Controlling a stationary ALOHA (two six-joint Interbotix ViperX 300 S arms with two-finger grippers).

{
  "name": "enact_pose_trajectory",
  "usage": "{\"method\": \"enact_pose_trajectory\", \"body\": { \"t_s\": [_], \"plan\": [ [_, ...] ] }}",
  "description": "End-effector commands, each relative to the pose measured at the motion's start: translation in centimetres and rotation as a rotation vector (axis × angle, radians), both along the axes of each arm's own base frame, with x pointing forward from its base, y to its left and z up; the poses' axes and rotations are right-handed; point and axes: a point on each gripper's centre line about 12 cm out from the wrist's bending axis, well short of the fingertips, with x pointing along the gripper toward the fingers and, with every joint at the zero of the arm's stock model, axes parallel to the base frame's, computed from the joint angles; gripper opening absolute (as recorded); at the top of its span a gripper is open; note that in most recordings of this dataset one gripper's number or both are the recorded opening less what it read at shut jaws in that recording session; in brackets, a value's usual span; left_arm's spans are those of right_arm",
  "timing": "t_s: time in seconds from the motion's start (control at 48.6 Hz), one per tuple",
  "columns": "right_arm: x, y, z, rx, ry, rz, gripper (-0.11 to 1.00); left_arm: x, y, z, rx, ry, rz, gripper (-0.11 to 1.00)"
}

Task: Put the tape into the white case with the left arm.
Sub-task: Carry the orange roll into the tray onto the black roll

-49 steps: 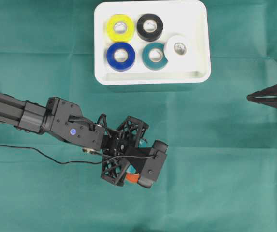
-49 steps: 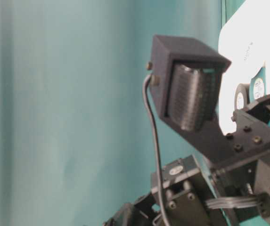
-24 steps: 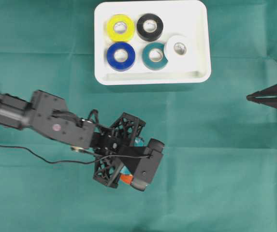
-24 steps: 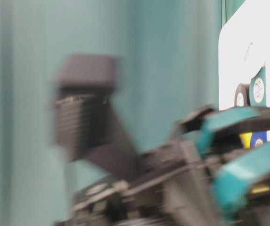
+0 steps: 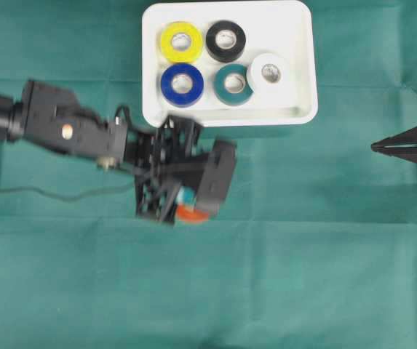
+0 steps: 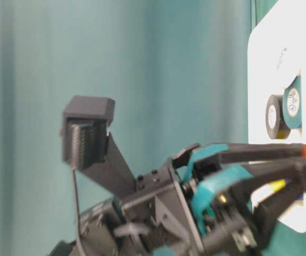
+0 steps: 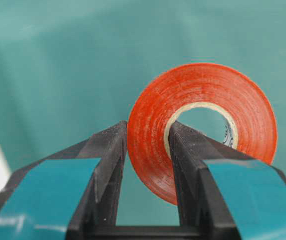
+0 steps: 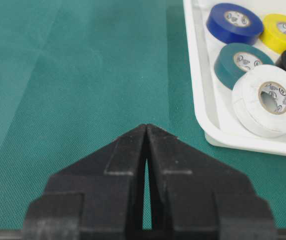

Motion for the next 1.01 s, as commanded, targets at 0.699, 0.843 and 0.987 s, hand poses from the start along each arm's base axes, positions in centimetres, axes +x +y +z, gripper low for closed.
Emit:
{"method": "enact_pose_trajectory", "body": {
  "t_s": [0.699,0.843,0.987],
  "plan": [
    [0.2,0.0,0.5,-0.003,-0.017,0.000,-0.09,2.9,19.0,2.3,0.183,-0.228,0.241,0.24],
    [0.2,0.0,0.5,-0.003,-0.015,0.000,-0.09,3.9,20.3,2.2,0.207,-0.235,0.236,0.24],
    [0.2,0.0,0.5,-0.003,-0.015,0.000,-0.09,4.3,20.6,2.3,0.235,-0.236,0.205,0.24]
  ]
}}
